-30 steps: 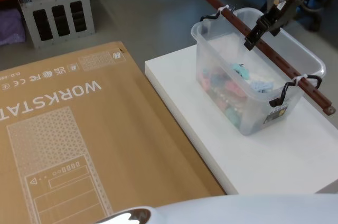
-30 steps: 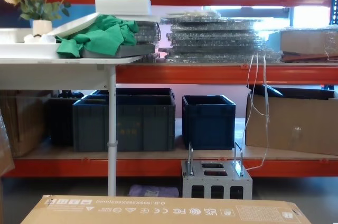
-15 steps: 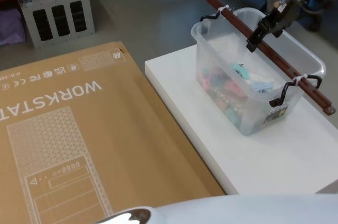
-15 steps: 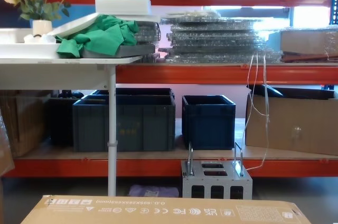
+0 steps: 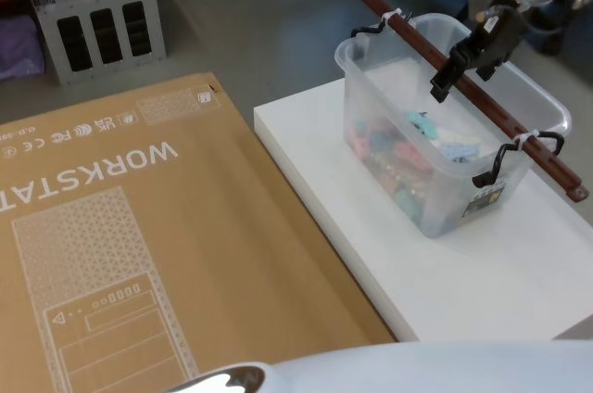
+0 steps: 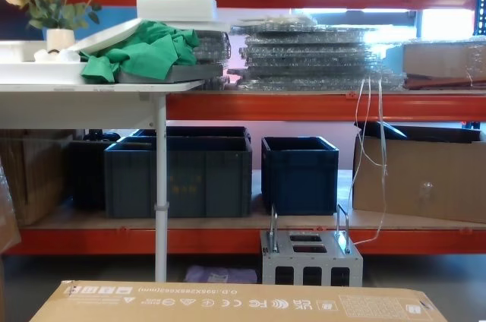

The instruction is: Use one hand to grasp the basket and place it at the designated location.

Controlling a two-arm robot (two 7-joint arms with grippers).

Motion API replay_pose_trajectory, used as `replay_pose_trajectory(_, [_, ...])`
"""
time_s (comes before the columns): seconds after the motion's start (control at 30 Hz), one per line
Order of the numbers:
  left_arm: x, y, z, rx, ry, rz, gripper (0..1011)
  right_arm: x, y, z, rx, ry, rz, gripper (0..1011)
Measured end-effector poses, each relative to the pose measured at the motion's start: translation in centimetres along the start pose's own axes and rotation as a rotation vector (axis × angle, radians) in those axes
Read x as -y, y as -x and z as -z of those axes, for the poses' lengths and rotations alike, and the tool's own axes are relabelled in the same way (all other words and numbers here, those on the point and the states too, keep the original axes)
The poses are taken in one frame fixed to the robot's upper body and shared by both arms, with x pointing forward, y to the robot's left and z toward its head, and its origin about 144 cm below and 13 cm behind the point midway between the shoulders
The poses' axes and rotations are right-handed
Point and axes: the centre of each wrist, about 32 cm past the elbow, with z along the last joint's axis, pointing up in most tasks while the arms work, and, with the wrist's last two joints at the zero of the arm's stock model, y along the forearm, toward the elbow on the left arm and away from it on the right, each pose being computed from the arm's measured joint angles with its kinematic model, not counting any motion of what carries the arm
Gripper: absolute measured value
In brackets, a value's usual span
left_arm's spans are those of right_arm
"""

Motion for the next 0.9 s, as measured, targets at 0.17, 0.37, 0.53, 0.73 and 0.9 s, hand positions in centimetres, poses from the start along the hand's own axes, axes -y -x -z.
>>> replay_pose_trajectory(0.17, [0.0, 0.0, 0.0, 0.000, 0.000, 0.000, 0, -0.3, -0.5, 0.4, -0.020, -0.025, -0.011, 1001])
replay_pose_trajectory(0.37, [0.0, 0.0, 0.0, 0.000, 0.000, 0.000, 0, -1.3, -1.6, 0.9, -0.039, -0.080, -0.034, 1000])
replay_pose_trajectory(0.53, [0.0, 0.0, 0.0, 0.000, 0.000, 0.000, 0, -1.8, -2.1, 1.0, -0.044, -0.101, -0.044, 1001])
replay_pose_trajectory(0.73, [0.0, 0.0, 0.0, 0.000, 0.000, 0.000, 0, -2.4, -2.8, 0.9, -0.052, -0.114, -0.051, 1001])
replay_pose_trajectory(0.9, [0.0, 0.0, 0.0, 0.000, 0.000, 0.000, 0, -2.8, -3.2, 0.9, -0.060, -0.117, -0.058, 1001])
